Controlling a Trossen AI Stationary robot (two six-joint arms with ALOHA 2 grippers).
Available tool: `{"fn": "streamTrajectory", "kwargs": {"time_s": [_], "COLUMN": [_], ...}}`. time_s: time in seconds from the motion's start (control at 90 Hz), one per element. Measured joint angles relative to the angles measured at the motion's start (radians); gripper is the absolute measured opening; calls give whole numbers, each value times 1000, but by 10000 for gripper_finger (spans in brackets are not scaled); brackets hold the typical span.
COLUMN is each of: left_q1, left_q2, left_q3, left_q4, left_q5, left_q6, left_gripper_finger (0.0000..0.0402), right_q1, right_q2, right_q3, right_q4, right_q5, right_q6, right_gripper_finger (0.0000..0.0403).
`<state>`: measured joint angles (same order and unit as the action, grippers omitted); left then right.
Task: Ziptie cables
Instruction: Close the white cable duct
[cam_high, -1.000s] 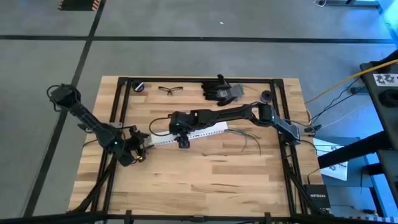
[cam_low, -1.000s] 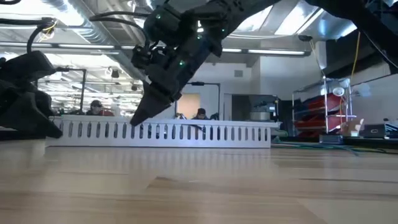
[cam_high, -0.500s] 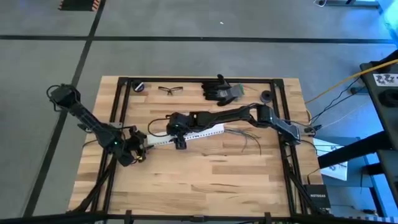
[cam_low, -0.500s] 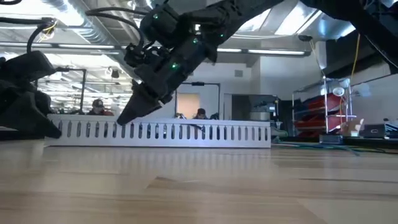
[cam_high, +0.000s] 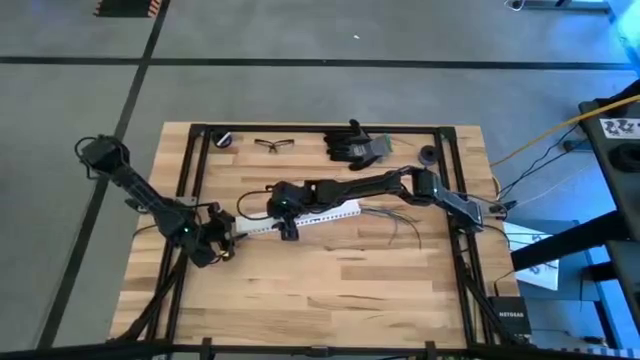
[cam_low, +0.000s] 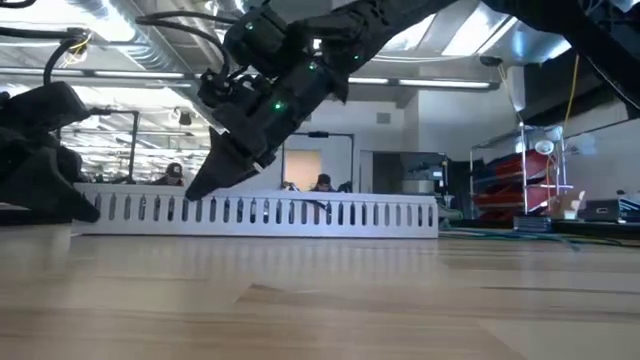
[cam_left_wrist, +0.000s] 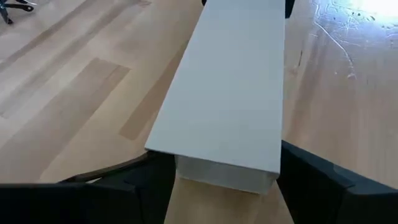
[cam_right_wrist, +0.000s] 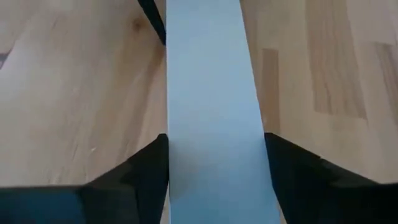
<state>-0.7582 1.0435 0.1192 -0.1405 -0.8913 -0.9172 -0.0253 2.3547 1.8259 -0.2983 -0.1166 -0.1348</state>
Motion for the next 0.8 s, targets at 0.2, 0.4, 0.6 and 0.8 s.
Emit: {"fn": "streamTrajectory", "kwargs": {"time_s": [0.2,0.4,0.6,0.8], "left_q1": [1,36,55,48], "left_q2": [-1,-1,-42,-96], "left_q3": [0,1,68,165], "left_q4": [52,30,-78,-306], "left_q5": [2,27,149,181], "left_q6": [-25,-39,70,82], "left_gripper_finger": [235,235,235,235], "right_q1": [0,-1,-1,5], "right_q2": [-27,-91,-182,-305], "right_q3": [-1,37,41,32], "right_q4": [-53,-118,-257,-482], "right_q5": [24,31,75,143], "right_q6": [26,1,-4,-1], "right_gripper_finger": [270,287,288,289]}}
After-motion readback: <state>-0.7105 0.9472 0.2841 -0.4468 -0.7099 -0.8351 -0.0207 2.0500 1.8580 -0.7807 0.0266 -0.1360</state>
